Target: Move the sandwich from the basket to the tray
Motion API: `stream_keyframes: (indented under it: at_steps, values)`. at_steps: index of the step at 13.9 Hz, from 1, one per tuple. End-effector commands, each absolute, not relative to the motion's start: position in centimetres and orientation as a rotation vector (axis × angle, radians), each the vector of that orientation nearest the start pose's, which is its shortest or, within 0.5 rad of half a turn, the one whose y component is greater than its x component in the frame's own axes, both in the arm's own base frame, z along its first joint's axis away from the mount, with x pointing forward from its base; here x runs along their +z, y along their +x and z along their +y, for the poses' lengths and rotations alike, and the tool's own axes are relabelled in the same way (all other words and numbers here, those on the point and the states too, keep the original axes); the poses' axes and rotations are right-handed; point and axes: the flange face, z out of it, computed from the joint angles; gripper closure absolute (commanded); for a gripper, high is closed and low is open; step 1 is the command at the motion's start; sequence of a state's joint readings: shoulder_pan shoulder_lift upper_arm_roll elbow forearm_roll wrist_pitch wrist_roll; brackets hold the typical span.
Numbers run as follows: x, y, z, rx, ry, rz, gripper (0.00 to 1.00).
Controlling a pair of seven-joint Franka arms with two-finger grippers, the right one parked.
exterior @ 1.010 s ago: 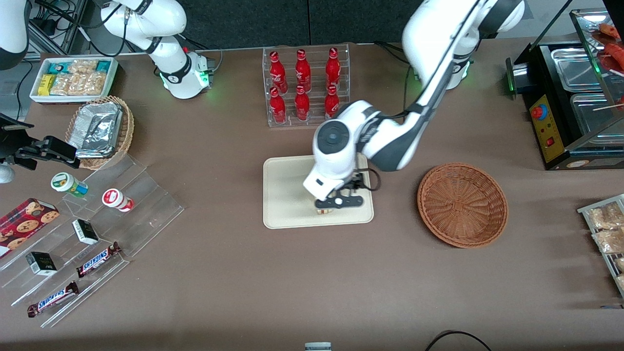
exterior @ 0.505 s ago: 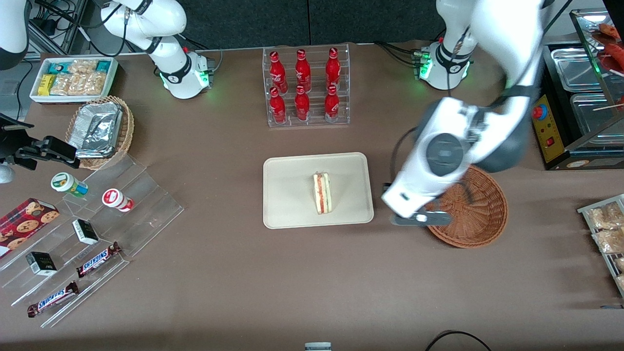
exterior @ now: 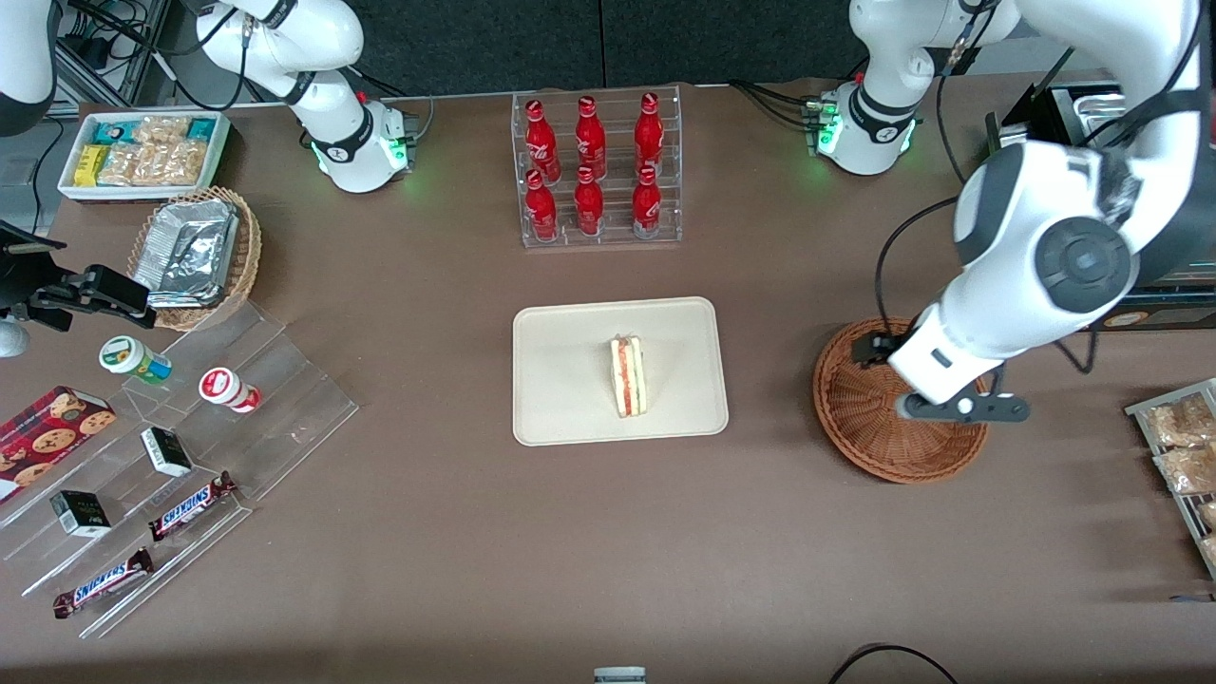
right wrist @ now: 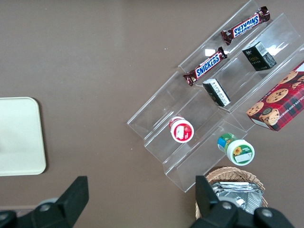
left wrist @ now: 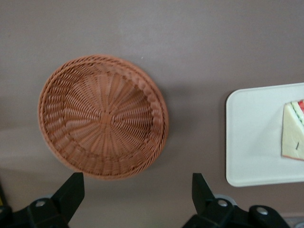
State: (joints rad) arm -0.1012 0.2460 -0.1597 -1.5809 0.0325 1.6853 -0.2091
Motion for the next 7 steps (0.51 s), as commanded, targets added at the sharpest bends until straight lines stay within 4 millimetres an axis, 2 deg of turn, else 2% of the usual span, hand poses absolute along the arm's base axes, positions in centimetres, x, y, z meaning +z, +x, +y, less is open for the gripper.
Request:
stream_keyframes:
  at_steps: [1,2,5,7]
  values:
    - [50.9,58.4,-12.4,0.246,-3.118,0.050,0.00]
    - [51.6,58.2,-11.0,0.244,-3.119,0.033,0.00]
    - [55.5,55.1,-7.8,0.241,-3.135,-0.018,0.00]
    - [57.9,53.3,-6.9,0.254,-3.130,0.023,0.00]
